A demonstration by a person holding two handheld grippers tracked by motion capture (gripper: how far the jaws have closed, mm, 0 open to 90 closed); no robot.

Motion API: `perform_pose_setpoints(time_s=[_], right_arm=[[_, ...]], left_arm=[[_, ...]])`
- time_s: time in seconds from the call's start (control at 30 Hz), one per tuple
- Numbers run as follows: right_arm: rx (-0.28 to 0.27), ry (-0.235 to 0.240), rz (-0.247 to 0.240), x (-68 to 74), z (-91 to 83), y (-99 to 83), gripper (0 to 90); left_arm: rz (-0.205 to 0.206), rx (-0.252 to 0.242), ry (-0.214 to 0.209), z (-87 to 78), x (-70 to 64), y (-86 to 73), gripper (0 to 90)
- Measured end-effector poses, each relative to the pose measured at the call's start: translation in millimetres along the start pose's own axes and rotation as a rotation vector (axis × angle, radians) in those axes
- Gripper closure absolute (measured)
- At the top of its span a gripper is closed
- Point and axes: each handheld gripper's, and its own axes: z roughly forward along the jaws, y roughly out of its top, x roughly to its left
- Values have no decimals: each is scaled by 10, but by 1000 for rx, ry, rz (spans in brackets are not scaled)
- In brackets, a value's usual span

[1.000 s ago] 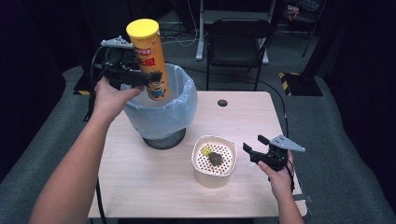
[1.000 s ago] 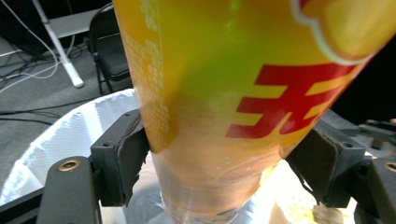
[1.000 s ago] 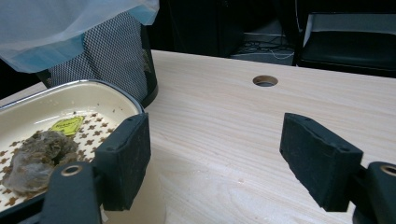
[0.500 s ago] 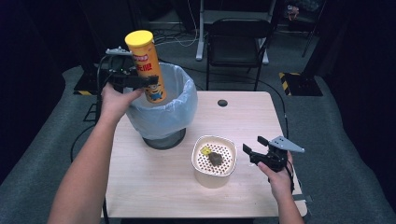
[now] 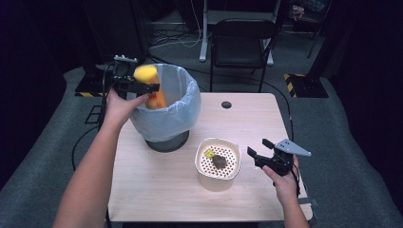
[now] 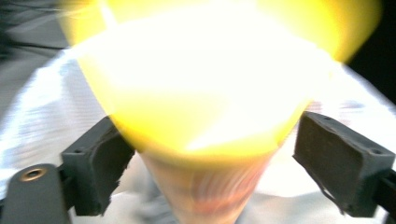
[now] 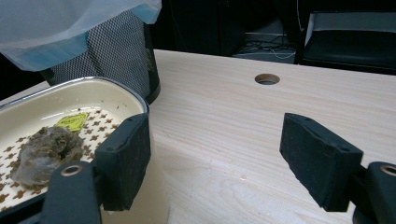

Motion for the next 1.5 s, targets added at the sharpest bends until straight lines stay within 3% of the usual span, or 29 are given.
perform_pose_setpoints(time_s=[0.07, 0.13, 0.17, 0.37, 0.5, 0.67, 0.93, 1.07, 1.13, 1.5], right_arm=[[-3, 0, -1, -1, -3, 4, 243], [-4, 2, 1, -5, -2, 5, 243], [-3, 6, 6, -6, 0, 2, 243], [-5, 3, 5, -9, -2, 2, 243], [-2, 3, 1, -3, -1, 1, 243], [-6, -1, 5, 6, -12, 10, 243], [-7, -10, -10, 7, -20, 20, 243], [-5, -13, -11, 0, -27, 24, 247], [-4, -15, -12, -4, -30, 26, 248], [10, -20, -28, 11, -12, 11, 250]], left_arm=[[-2, -2, -25, -8, 21, -22, 60], [3, -13, 13, -44, 25, -26, 60], [-4, -11, -13, -60, 39, -27, 60], [10, -21, -25, -157, 28, -43, 84], [-10, -61, -92, -257, 11, -75, 128], [30, -81, -107, -441, -22, -159, 152], [68, -75, -145, -730, -23, -432, 202], [31, -103, -182, -876, 26, -574, 226], [33, -114, -170, -937, 36, -652, 244], [39, -121, -190, -984, 7, -1037, 272]])
